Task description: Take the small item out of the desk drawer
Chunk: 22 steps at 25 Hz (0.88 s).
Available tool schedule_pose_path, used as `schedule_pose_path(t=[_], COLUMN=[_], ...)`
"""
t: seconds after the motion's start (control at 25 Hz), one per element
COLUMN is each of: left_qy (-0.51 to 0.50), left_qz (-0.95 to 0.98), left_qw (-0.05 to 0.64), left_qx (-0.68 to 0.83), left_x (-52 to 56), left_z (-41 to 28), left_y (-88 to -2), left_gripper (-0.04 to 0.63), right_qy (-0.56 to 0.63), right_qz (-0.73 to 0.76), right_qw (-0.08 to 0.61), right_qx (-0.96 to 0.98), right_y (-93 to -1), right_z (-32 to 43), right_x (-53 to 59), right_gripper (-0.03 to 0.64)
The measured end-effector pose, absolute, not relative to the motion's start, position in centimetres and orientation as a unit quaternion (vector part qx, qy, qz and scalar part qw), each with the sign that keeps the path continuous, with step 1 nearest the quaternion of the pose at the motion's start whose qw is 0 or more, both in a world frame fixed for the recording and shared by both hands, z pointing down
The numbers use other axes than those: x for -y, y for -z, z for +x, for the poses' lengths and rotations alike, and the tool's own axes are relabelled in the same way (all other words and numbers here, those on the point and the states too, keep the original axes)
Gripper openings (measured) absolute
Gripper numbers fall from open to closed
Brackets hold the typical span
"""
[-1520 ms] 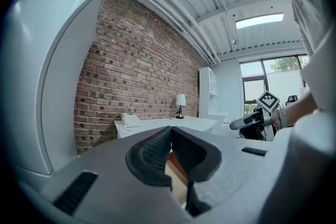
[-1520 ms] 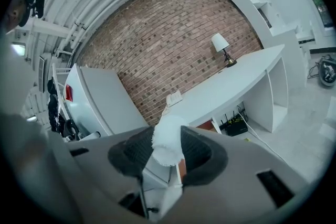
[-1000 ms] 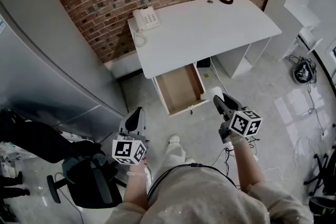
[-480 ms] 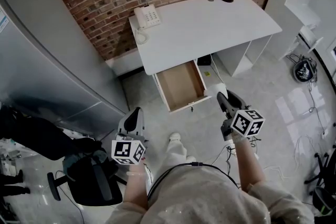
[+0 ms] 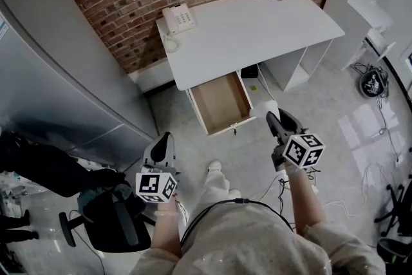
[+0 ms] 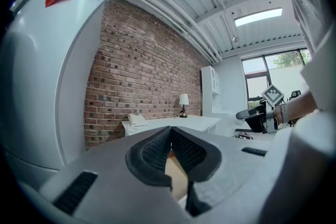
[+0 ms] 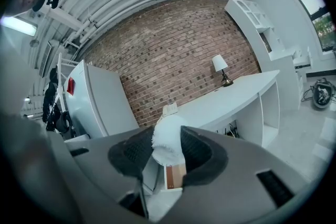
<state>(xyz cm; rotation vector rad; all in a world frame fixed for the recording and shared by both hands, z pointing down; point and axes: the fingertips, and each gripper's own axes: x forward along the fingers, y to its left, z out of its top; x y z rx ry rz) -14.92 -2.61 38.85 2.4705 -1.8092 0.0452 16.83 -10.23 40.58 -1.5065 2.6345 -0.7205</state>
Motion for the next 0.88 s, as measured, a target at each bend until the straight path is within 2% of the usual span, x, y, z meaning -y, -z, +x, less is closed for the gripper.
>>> schedule_pose_path(t=[0.88], left_qy=[-0.023], left_qz=[0.807], left_qw=[0.031], left_qx=[0.589], left_x=[2.94], left_z=[-15.55], left_y=[-38.55], left_gripper=[0.005], right_qy=[0.226], right_qz=[-0.491], right_qw=[0.023], right_qx=[-0.841], right_y=[-40.53], right_z=[17.08], right_x=[10.47], right_gripper=[0.161])
